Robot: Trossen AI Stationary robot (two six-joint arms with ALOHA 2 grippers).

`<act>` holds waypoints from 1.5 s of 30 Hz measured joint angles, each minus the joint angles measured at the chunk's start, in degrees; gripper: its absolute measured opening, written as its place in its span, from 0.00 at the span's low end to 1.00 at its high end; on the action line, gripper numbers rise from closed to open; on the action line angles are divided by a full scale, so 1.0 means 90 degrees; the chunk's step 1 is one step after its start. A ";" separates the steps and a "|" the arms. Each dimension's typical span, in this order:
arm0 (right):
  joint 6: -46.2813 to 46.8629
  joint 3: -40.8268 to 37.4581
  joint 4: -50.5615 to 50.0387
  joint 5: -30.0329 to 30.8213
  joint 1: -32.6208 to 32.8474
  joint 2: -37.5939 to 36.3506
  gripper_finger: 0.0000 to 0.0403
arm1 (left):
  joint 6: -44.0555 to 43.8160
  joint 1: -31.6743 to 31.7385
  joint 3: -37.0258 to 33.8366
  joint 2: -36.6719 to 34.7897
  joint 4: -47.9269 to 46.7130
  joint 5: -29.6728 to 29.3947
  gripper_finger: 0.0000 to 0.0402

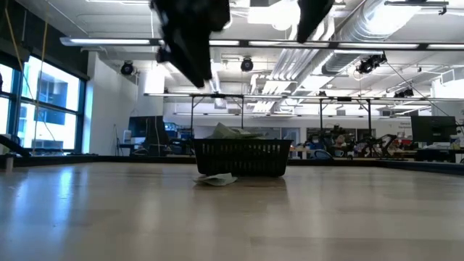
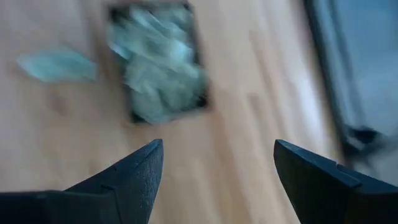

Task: Pick and place Stevia / Truvia into bins
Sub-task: Put the green stevia packet into the black basket

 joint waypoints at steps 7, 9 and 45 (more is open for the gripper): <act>0.0643 -0.1249 0.2270 -0.1548 0.0143 0.0018 0.73 | -0.1386 -0.1674 0.0007 -0.0226 -0.1033 -0.1271 0.45; 0.1068 -0.1781 0.2995 -0.1844 0.0337 0.0028 0.73 | -0.2118 -0.2182 -0.0024 -0.0266 -0.1499 -0.1710 0.44; 0.2012 -0.2520 0.4172 -0.1055 0.1323 0.0422 0.73 | -0.2837 -0.1566 -0.2874 0.1338 0.5796 -0.1362 0.41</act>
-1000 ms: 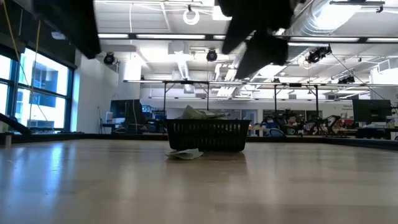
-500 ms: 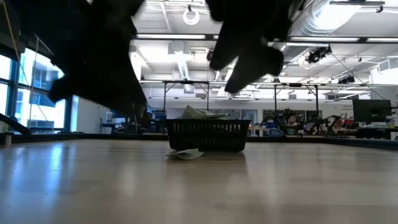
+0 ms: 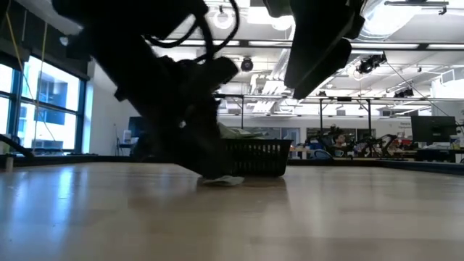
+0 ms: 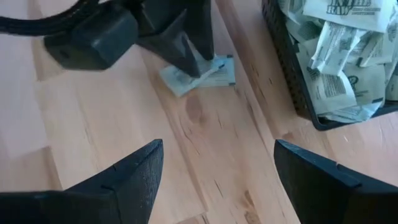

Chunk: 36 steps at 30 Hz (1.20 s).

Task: Pick and place Stevia / Truvia into bins
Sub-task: Put the green stevia packet into the black basket

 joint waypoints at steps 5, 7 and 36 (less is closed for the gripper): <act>0.0059 -0.0006 -0.0100 0.0048 -0.0002 0.0000 0.73 | 0.0065 0.0116 0.0363 0.0350 0.0182 0.0207 0.41; 0.0057 -0.0007 -0.0130 0.0150 0.0000 0.0000 0.73 | 0.0386 0.0128 0.0556 0.0464 0.0158 0.0251 0.41; -0.5989 -0.0015 0.1510 -0.1274 -0.0213 0.1208 0.73 | -0.2784 -0.2198 0.1779 -0.0656 -0.6299 -0.0963 0.41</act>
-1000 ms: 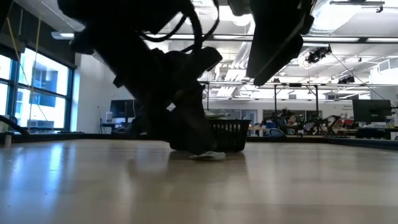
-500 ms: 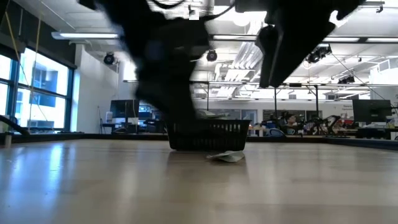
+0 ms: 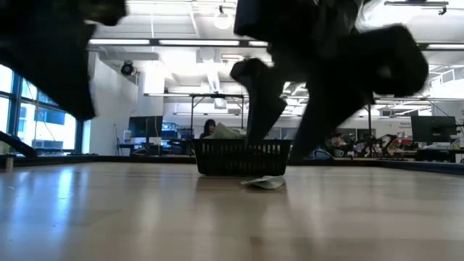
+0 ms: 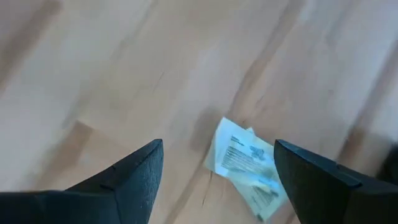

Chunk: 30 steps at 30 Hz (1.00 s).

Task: Pick and place Stevia / Truvia into bins
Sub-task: Put the green stevia packet into the black basket

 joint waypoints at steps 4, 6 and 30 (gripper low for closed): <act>-0.1005 0.0000 0.0058 0.0318 0.0117 0.0201 0.73 | -0.1067 -0.0392 -0.0005 0.0003 -0.0482 -0.0008 0.41; -0.1305 0.0000 0.0119 0.0518 0.0145 0.0243 0.71 | -0.1435 -0.0549 -0.0005 0.0003 -0.0603 -0.0009 0.41; -0.1465 0.0005 0.0085 0.0241 -0.0119 0.0359 0.47 | -0.2263 -0.0870 -0.0005 0.0005 -0.0771 -0.0145 0.41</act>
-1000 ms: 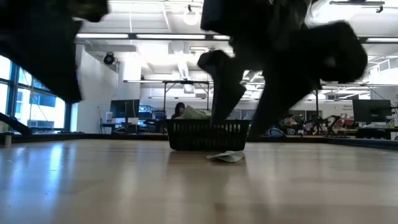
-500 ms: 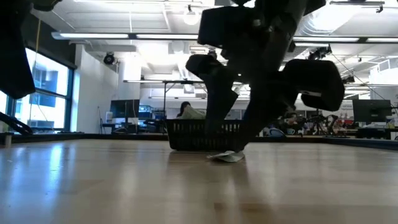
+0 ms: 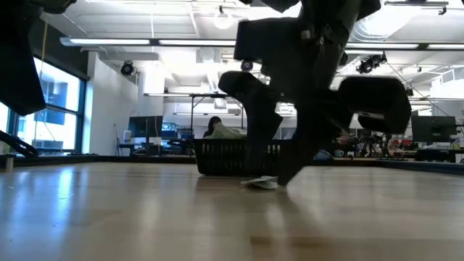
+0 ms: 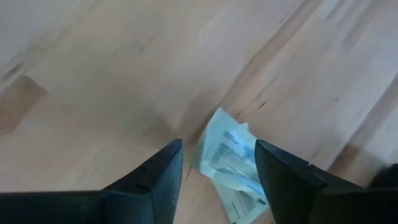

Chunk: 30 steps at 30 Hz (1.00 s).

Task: Pick and place Stevia / Truvia into bins
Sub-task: Put the green stevia packet into the black basket

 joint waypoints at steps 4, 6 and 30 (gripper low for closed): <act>0.0002 0.0015 0.0008 0.0127 0.0002 0.0148 0.51 | 0.0024 0.0000 0.0000 0.0000 -0.0040 0.0000 0.41; 0.0005 0.0019 0.0000 0.0248 0.0007 0.0164 0.51 | 0.0024 0.0000 0.0000 0.0000 -0.0047 0.0002 0.41; 0.0533 0.1101 -0.0980 0.0457 -0.0043 -0.0053 0.01 | 0.0036 0.0002 0.0000 0.0002 -0.0120 0.0025 0.41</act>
